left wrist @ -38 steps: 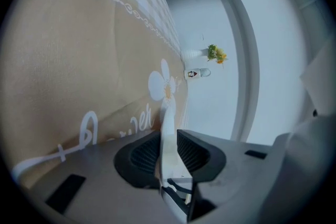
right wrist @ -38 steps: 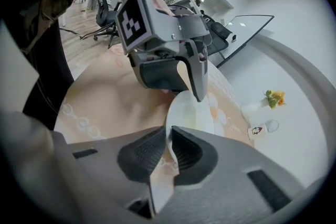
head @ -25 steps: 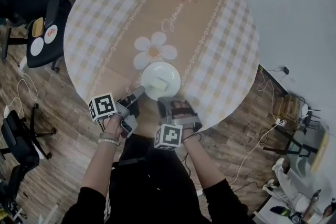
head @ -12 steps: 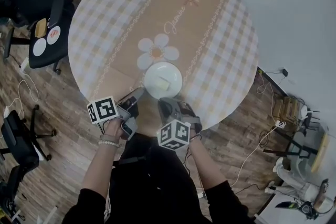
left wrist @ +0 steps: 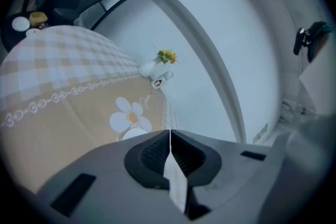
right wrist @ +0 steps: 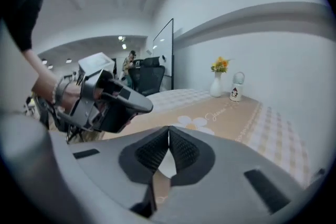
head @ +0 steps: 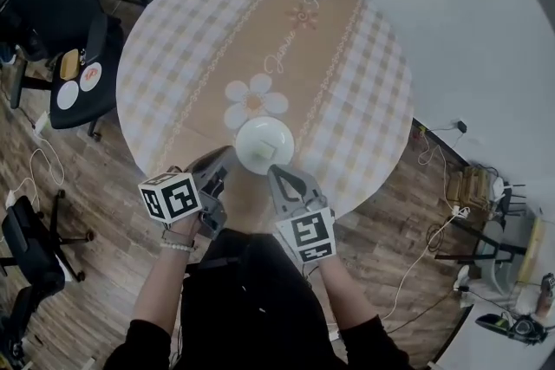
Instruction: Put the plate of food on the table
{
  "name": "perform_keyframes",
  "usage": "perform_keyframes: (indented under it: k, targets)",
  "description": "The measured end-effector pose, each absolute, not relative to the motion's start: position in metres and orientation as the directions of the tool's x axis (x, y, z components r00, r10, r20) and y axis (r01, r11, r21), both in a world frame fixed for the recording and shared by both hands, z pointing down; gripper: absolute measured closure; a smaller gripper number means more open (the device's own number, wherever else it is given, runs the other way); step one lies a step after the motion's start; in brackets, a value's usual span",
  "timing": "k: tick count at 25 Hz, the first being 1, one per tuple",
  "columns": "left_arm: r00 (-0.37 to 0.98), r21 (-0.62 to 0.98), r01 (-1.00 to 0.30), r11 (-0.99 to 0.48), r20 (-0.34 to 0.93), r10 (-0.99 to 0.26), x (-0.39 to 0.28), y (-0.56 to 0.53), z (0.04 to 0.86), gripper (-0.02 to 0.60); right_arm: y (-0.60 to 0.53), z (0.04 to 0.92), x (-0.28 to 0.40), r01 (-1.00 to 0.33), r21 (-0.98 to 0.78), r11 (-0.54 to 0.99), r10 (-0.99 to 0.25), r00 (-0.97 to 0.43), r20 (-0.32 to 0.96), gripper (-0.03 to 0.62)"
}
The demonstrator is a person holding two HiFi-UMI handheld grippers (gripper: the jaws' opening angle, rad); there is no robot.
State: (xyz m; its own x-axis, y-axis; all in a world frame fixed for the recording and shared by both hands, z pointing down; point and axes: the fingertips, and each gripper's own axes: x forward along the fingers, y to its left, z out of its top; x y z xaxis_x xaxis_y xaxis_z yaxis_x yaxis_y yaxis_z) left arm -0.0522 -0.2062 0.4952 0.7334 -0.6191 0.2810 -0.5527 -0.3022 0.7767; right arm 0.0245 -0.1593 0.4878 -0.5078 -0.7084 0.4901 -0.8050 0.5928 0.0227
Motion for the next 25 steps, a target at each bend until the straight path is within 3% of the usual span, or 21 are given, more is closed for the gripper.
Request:
perform_keyframes:
  k: [5,12,25]
  targets:
    - [0.738,0.614,-0.624,-0.483,0.259,-0.623,-0.038,-0.204,0.444,0.575,-0.162,0.441,0.038,-0.839,-0.077,0.538,-0.766,-0.525,0.371,0.592]
    - [0.745,0.413,-0.651,-0.637,0.188,-0.64,-0.021,-0.197,0.38,0.575,-0.16,0.382,0.044,-0.85,-0.072,0.521,-0.818,-0.522,0.242,0.593]
    - [0.734,0.181,-0.677,-0.713,0.087,-0.674,-0.023,-0.191,0.287,0.577,-0.167,0.29,0.063,-0.886,-0.048,0.461,-0.885,-0.463,0.054,0.594]
